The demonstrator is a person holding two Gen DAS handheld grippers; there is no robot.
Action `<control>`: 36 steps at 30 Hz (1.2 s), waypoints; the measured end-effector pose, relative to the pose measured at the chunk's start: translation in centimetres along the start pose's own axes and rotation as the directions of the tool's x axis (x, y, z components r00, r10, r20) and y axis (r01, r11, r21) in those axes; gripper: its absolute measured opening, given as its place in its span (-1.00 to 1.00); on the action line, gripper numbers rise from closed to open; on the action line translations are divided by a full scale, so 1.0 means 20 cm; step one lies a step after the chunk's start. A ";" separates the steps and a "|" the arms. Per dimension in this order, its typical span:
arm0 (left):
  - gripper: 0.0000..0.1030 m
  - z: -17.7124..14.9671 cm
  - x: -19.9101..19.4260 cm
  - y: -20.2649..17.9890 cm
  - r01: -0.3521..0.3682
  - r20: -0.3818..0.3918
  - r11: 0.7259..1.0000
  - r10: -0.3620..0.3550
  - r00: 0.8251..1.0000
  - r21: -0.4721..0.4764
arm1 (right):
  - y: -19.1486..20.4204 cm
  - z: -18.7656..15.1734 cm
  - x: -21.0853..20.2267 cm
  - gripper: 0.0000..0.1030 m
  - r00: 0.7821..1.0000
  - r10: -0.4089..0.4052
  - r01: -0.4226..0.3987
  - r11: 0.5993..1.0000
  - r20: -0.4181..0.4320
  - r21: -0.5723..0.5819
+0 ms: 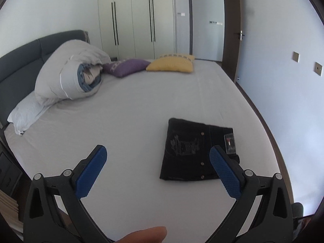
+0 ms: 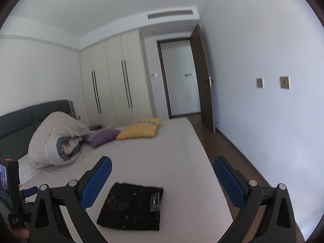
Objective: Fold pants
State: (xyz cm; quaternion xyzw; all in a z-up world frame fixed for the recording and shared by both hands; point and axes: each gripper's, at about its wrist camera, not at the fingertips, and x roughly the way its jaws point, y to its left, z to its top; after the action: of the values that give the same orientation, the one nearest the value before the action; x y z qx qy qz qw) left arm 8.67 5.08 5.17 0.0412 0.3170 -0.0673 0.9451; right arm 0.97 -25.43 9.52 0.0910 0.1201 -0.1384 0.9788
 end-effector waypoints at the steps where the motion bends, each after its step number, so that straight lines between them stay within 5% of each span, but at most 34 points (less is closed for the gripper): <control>1: 1.00 -0.04 0.05 -0.01 0.010 -0.030 1.000 -0.010 1.000 -0.005 | -0.01 -0.06 0.04 1.00 0.999 -0.016 0.015 1.000 -0.046 -0.003; 6: 1.00 -0.12 0.15 -0.07 0.013 -0.088 1.000 -0.011 0.996 0.019 | -0.01 -0.28 0.19 1.00 0.967 -0.062 0.056 0.998 -0.249 -0.030; 10: 1.00 -0.13 0.22 -0.08 0.023 -0.113 0.999 -0.019 0.993 0.028 | 0.02 -0.35 0.23 1.00 0.944 -0.069 0.059 0.997 -0.322 -0.041; 36: 1.00 -0.17 0.25 -0.05 0.041 -0.166 0.999 -0.040 0.985 0.000 | 0.17 -0.40 0.28 1.00 0.913 -0.046 0.015 0.997 -0.405 -0.078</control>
State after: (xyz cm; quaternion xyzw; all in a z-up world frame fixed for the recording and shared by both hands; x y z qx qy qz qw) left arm 10.44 3.93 -0.66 0.0418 0.3953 -0.0833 0.9138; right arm 5.42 -21.88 0.93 0.0801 0.3273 -0.1273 0.9329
